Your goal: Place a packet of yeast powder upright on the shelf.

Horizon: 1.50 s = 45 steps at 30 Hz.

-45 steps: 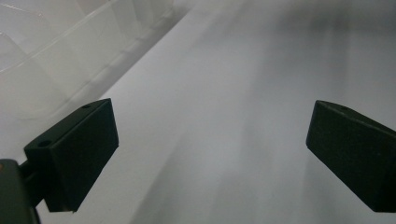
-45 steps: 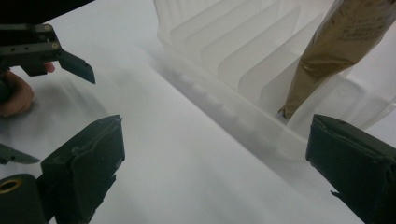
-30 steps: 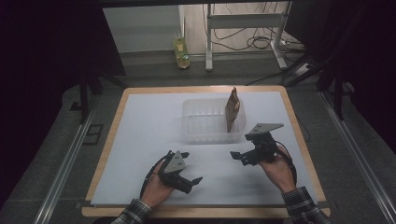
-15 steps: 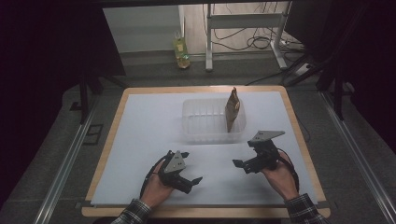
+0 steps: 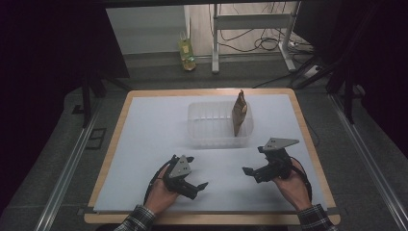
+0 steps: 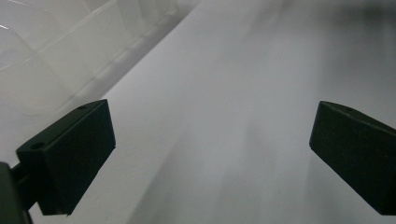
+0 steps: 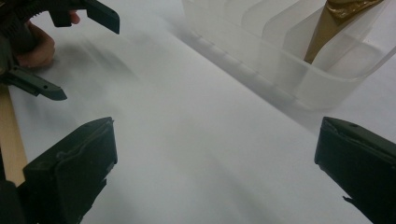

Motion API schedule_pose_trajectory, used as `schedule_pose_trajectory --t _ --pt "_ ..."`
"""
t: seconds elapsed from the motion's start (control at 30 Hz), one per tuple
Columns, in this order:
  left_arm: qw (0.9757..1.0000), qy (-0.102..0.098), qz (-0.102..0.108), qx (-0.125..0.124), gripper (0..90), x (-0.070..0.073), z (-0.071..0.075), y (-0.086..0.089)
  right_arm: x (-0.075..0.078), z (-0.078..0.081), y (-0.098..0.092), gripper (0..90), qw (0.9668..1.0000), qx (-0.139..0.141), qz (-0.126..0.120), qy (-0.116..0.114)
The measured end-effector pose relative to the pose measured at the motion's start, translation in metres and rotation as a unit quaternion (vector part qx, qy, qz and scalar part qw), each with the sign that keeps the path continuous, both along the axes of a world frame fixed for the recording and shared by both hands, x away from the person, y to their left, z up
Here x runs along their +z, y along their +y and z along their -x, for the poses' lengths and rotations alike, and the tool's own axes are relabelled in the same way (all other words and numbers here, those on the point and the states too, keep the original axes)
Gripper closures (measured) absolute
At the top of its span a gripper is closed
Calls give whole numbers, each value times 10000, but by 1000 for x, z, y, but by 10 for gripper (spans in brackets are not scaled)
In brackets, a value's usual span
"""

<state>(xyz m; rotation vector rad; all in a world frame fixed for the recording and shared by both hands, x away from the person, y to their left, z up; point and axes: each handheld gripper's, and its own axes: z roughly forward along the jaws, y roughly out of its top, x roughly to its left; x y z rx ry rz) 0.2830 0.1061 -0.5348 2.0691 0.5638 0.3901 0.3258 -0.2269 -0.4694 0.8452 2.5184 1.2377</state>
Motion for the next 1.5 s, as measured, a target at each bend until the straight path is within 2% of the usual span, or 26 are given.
schedule_pose_trajectory --t 0.37,0.9,1.13,1.5 --pt "10000 4 -6 0 2 0 0 0 -2 9 -10 0 9999 0 13 -121" --pt "10000 5 -13 14 3 0 -1 0 -6 21 -30 0 9996 -200 5 -187" --pt "10000 9 -44 3 4 -1 0 -1 -7 25 -42 0 9991 -367 19 -198" --pt "10000 20 -90 -2 4 -2 0 -2 -16 29 -66 0 9972 -700 232 -118"
